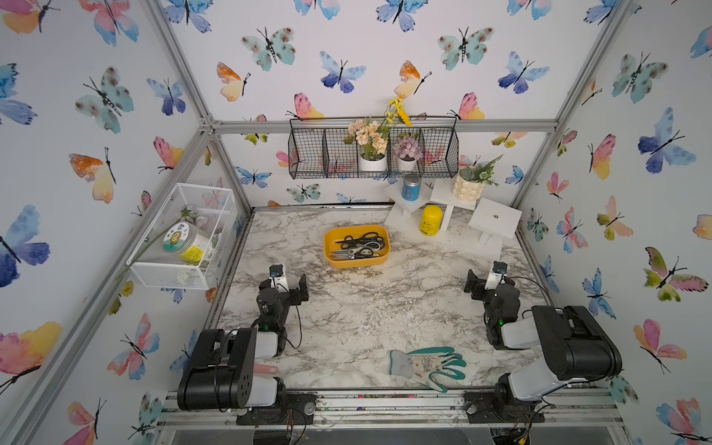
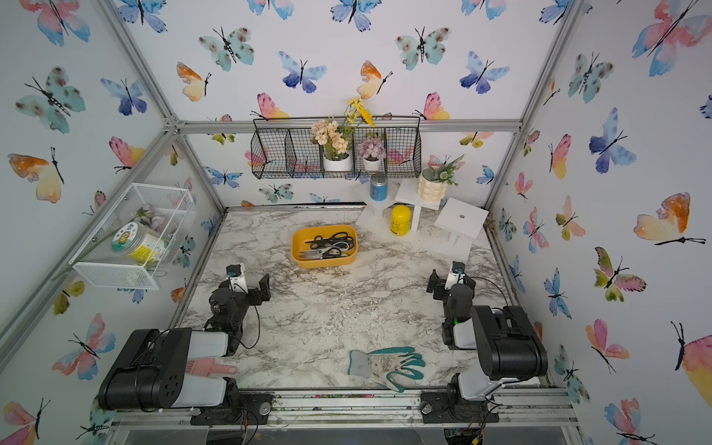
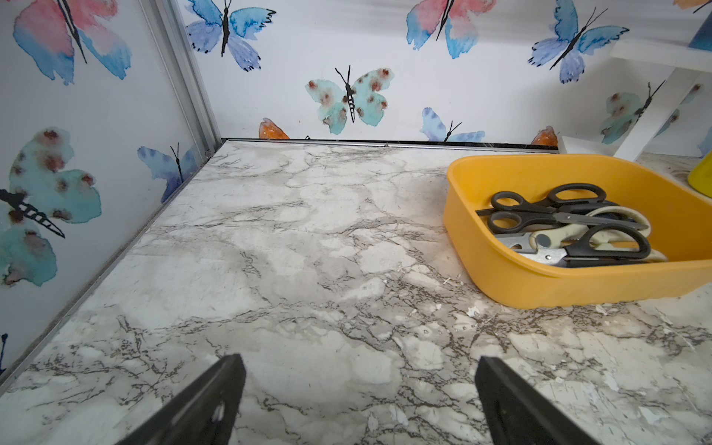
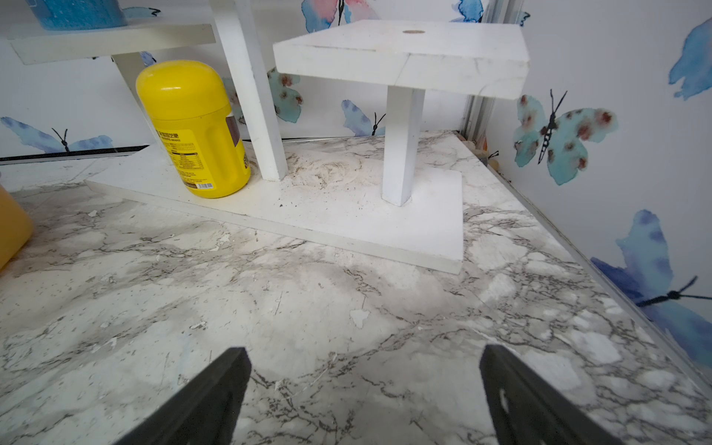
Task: Take the scissors out of the storage box
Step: Adjust the storage box at the center of the board.
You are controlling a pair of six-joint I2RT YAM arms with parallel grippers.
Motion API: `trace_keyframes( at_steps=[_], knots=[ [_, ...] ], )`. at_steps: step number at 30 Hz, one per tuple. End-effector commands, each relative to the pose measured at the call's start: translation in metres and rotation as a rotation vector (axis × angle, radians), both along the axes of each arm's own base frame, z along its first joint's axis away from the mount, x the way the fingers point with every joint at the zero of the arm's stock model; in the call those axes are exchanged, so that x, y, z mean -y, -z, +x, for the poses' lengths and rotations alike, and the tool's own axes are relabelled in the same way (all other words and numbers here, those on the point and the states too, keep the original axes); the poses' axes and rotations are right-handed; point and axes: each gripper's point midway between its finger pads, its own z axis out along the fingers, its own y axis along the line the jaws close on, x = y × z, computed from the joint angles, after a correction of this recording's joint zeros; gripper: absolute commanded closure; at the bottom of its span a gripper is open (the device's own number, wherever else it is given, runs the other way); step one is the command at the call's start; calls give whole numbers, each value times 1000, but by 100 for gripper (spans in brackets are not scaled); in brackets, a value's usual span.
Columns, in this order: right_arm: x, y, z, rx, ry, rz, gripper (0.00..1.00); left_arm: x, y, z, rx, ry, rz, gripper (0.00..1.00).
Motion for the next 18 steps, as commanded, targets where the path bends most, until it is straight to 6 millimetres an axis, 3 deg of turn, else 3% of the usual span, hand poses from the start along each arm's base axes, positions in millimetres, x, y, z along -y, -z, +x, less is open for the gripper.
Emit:
trace_keyframes(
  at_steps=[1,3,6,11,12,14,18],
  knots=[
    [-5,-7,5,17,-31,-3,1,-3,-10,5,33,-3,0,6],
    [-8,-6,7,7,-44,-8,1,-3,-16,15,3,-2,4,1],
    [-7,-7,7,9,-44,-9,1,-5,-9,34,-193,-28,-15,1],
    [-8,-8,7,16,-44,-11,2,0,-23,39,-229,-79,-35,1],
    [-3,-22,12,61,-15,-9,1,3,-25,40,-244,-83,-33,1],
    [0,-22,27,-77,11,-1,1,17,-31,43,-260,-68,-19,1],
    [-14,-21,40,-118,-72,-26,3,53,-49,58,-269,-18,79,1]
  ],
)
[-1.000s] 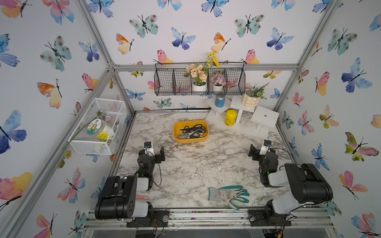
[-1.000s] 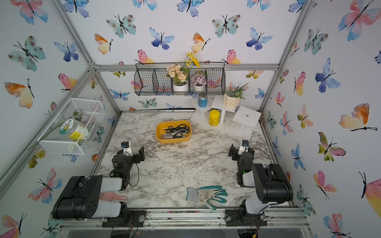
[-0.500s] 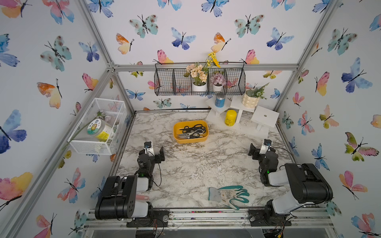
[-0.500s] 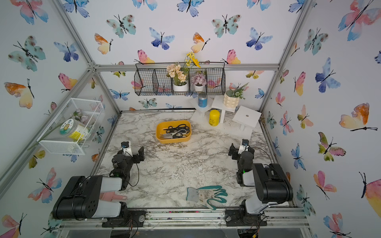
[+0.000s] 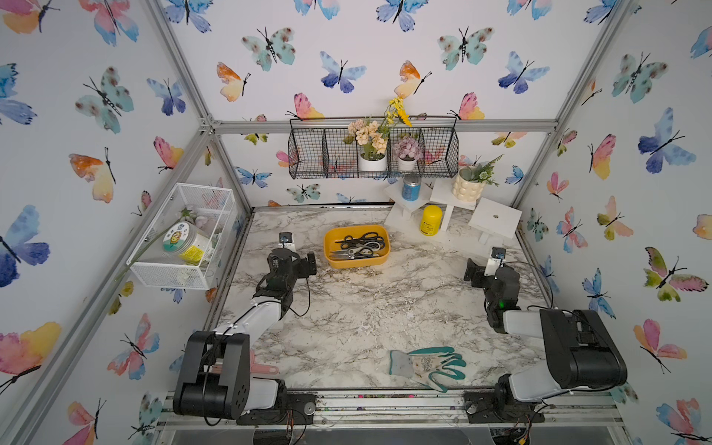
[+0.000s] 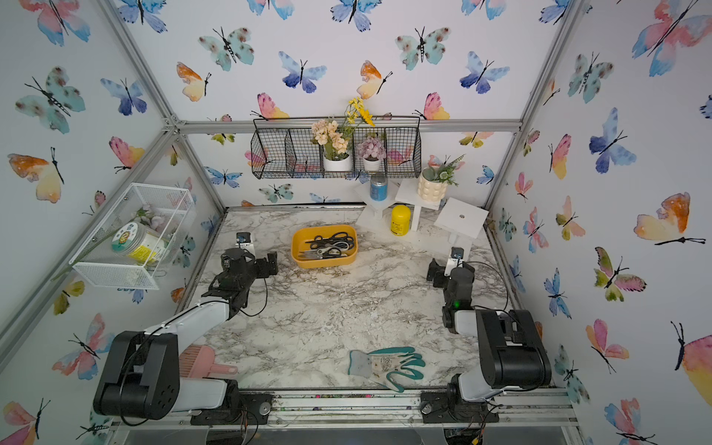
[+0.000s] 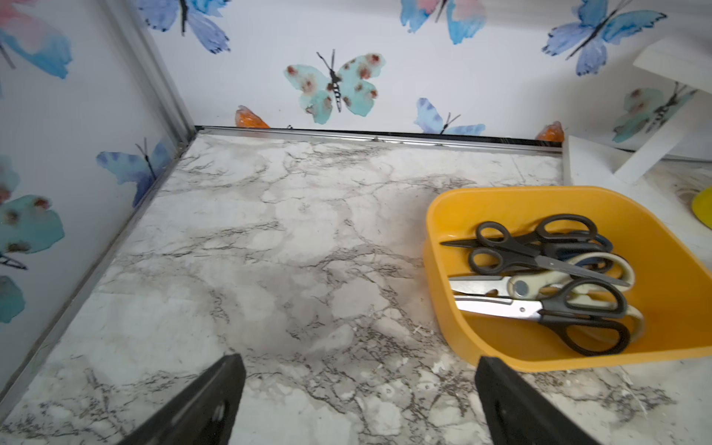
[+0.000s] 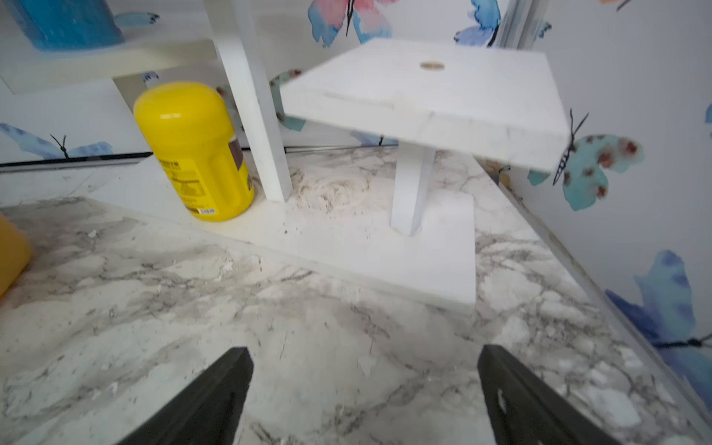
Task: Take the scissors out of the storage box
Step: Adjust the storage box at the center of the board.
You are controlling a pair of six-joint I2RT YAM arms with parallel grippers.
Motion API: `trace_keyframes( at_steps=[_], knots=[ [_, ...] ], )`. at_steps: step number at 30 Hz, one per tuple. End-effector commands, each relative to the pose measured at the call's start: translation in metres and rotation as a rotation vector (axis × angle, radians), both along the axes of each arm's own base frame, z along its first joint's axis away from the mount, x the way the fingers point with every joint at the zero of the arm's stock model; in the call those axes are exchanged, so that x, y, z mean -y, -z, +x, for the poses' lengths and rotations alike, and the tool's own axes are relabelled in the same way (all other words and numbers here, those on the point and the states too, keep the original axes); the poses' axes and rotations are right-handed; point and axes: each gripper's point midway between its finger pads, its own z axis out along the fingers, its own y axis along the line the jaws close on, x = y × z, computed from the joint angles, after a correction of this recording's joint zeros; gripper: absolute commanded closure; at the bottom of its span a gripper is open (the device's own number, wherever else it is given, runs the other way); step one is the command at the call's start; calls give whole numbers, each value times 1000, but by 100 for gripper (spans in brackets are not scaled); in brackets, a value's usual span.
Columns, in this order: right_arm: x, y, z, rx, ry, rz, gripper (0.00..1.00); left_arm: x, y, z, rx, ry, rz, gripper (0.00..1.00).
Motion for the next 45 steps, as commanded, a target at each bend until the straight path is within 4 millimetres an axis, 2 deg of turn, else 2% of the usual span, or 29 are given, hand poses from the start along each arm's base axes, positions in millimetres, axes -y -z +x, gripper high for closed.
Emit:
trace_keyframes(
  at_steps=[1,6,8,11,14,17,20,22,30,33,37,42,45],
  knots=[
    [-7,18,1,-115,-33,-14,3,20,-1,6,-67,11,76,1],
    [-9,-3,5,-126,-19,-19,4,60,-34,32,-49,91,-28,3],
    [-13,-13,10,-150,-16,-26,5,74,-33,43,-104,85,-74,5],
    [-30,-24,16,-176,-40,-35,5,86,-24,64,-227,-11,-178,11],
    [-60,-30,19,-214,-101,-50,5,85,1,71,-364,-152,-285,17],
    [-91,-33,17,-238,-173,-74,5,89,20,73,-426,-215,-393,21],
    [-116,-34,14,-258,-239,-74,5,91,32,70,-471,-277,-486,25],
    [-125,-34,13,-269,-269,-68,5,93,36,66,-492,-302,-536,27],
    [-140,-33,17,-296,-328,-55,6,102,67,49,-612,-386,-684,35],
    [-142,-30,19,-304,-337,-53,6,94,61,39,-597,-445,-686,39],
    [-147,-24,21,-315,-352,-35,6,77,53,29,-556,-505,-641,38],
    [-151,-18,23,-325,-362,-23,6,72,56,18,-563,-527,-615,37],
    [-152,-19,25,-326,-364,-23,6,70,43,17,-515,-525,-595,36]
  ],
)
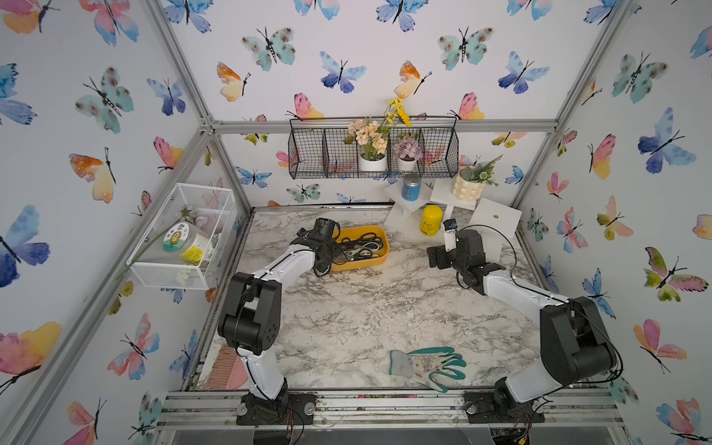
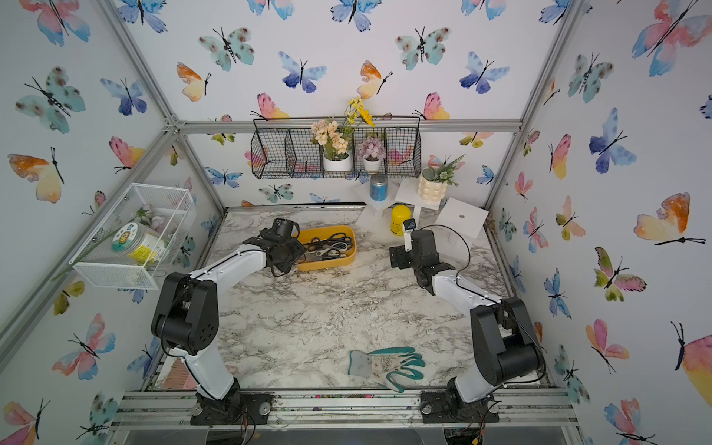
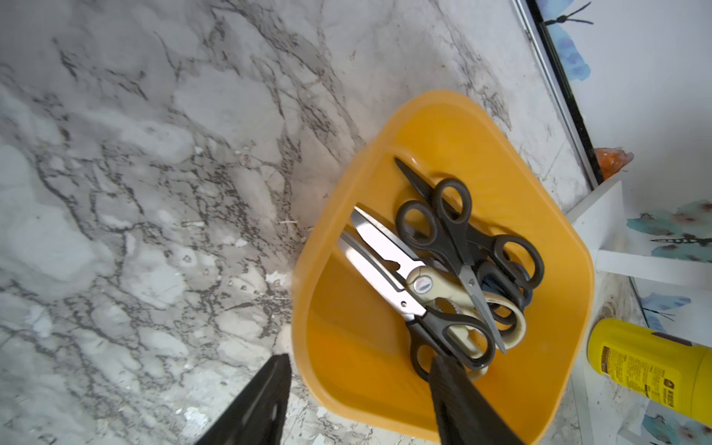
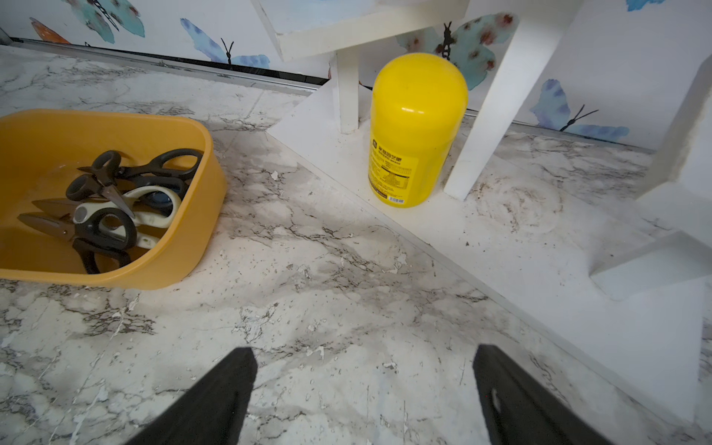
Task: Take the scissors out of the storage box
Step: Adjust the storage box at the center of the board.
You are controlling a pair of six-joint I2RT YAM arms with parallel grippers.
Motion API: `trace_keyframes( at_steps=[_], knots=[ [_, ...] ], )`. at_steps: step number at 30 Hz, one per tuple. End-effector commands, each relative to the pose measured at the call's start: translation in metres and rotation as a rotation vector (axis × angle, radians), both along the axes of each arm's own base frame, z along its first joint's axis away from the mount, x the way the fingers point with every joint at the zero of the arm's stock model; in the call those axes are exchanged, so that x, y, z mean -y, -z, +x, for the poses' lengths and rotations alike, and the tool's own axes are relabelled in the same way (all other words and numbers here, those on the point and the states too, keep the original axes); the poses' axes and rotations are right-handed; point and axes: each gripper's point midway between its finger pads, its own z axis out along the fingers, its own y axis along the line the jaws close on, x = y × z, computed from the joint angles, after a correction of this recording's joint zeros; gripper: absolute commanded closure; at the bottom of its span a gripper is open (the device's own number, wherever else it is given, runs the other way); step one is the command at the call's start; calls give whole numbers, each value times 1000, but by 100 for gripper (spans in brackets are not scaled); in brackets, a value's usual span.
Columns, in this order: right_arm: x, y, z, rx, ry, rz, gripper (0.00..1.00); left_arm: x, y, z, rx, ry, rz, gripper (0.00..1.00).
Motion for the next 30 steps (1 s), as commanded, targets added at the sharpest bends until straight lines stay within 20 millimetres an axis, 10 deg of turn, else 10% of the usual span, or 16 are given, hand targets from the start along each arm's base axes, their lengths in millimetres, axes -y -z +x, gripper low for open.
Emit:
trace_keyframes(
  at_steps=[1,9,18,30],
  knots=[
    [-9,-5,4,-7,-23,24,6,-11,-19,-10,31,-32,75,35],
    [-8,0,2,-32,-23,18,6,-9,18,-25,-92,-36,54,32],
    [-9,-5,2,-42,-37,1,6,-19,34,7,-82,-40,87,41],
    [-17,-6,2,-65,-66,8,8,-14,22,20,-14,153,135,100]
  ],
)
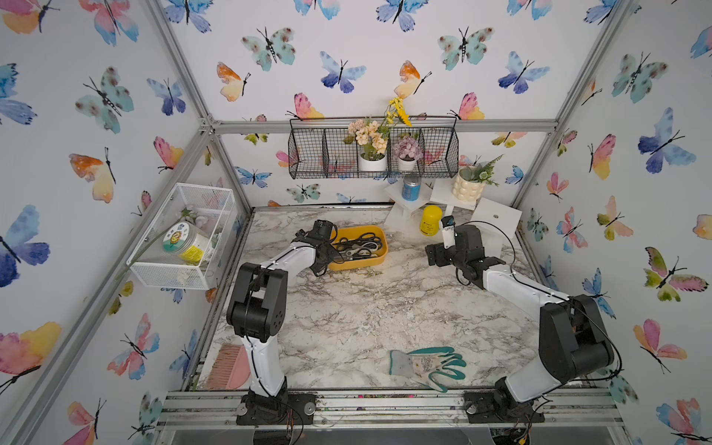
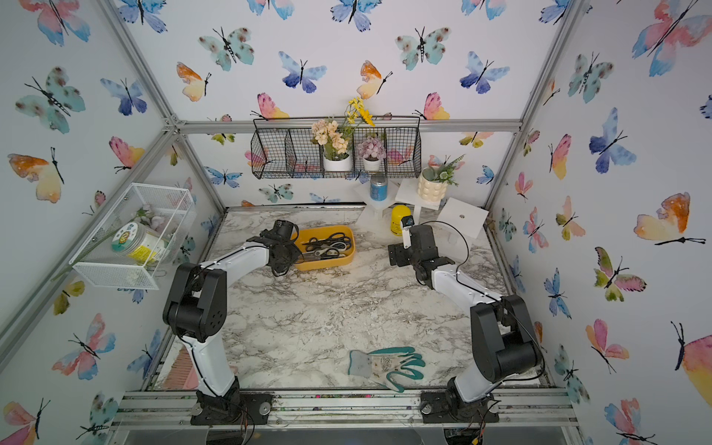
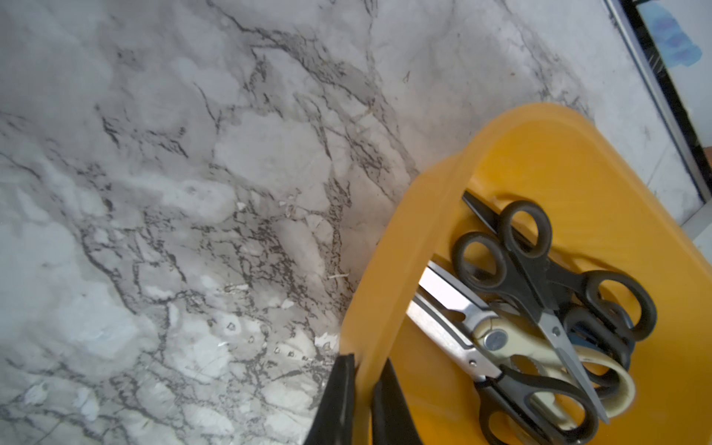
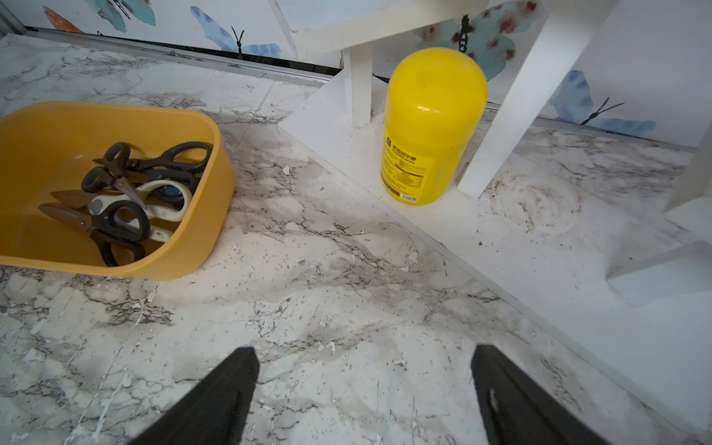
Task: Take the scissors out of the storage box
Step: Adjust the storage box at the center of the board.
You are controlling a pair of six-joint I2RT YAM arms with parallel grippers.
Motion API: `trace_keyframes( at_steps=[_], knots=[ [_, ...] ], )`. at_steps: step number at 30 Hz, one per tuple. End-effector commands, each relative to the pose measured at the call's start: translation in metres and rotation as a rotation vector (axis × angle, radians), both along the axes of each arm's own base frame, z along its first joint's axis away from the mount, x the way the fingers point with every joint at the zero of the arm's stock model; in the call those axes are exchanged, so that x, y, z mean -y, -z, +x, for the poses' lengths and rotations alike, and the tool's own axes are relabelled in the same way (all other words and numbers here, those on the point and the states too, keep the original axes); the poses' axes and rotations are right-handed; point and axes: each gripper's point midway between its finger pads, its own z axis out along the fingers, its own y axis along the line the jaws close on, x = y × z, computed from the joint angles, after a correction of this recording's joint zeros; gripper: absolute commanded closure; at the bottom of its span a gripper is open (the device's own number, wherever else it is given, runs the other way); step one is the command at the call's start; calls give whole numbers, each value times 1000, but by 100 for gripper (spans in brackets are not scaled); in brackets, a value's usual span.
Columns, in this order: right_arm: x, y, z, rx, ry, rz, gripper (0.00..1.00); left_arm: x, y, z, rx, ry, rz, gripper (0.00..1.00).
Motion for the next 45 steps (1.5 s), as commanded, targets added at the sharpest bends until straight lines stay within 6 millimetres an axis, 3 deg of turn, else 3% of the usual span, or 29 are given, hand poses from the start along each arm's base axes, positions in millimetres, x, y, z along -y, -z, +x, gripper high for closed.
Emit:
trace_keyframes(
  at_steps=[1,5,10,14,25,34,38,41,45],
  knots=[
    [-12,-5,3,-8,-40,11,8,9,-14,4,37,139,20,100],
    [-23,-10,0,-22,-65,35,8,20,-23,5,74,343,71,100],
    [-49,-12,-13,-52,-129,74,9,61,-35,3,149,799,78,100],
    [-69,-7,-25,-89,-179,74,9,65,-35,0,150,965,124,100],
    [-111,-2,-44,-159,-284,88,12,50,-11,34,43,1066,278,100],
    [-161,16,-59,-238,-393,30,27,52,-13,59,75,1076,335,99],
    [-176,24,-61,-277,-411,17,35,46,-20,66,79,1014,355,69],
    [-186,29,-65,-292,-416,11,38,35,-28,68,67,941,388,59],
    [-197,38,-69,-306,-410,0,43,23,-48,61,76,864,422,56]
  ],
)
